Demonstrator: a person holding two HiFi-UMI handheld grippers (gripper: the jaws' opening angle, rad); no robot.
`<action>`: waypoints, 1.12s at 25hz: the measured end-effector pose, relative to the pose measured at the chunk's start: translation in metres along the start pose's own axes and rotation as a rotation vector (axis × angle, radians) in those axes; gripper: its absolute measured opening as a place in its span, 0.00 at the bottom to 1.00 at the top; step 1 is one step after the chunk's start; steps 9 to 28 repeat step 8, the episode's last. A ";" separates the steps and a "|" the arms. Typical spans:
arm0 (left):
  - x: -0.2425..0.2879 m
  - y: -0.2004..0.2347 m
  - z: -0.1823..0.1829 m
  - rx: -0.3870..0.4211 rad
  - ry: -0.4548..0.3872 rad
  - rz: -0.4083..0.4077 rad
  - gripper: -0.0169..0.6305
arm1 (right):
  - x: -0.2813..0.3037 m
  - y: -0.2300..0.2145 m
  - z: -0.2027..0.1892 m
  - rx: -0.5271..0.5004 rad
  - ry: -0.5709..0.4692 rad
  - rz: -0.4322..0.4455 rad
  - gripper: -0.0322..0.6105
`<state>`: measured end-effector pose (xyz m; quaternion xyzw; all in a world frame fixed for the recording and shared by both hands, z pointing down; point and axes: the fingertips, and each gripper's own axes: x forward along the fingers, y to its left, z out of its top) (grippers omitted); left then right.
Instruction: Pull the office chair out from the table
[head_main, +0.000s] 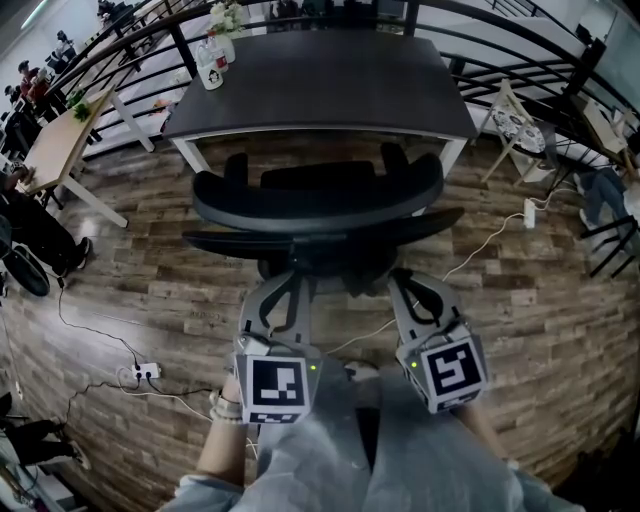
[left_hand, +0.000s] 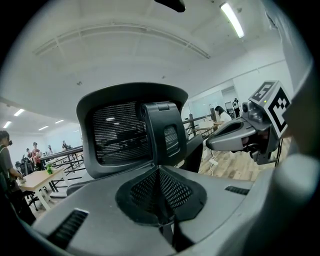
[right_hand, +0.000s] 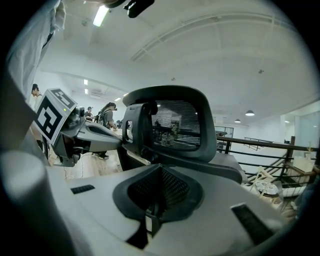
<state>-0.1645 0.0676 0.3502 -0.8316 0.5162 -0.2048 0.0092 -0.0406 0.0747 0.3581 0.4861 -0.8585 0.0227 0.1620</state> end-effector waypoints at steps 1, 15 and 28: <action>0.000 0.000 0.000 -0.002 0.002 0.000 0.03 | 0.000 0.000 0.001 0.000 -0.001 0.002 0.05; 0.002 -0.001 0.001 0.001 -0.001 0.000 0.03 | 0.001 0.000 0.001 0.000 -0.005 -0.001 0.05; 0.002 -0.001 0.001 0.001 -0.001 0.000 0.03 | 0.001 0.000 0.001 0.000 -0.005 -0.001 0.05</action>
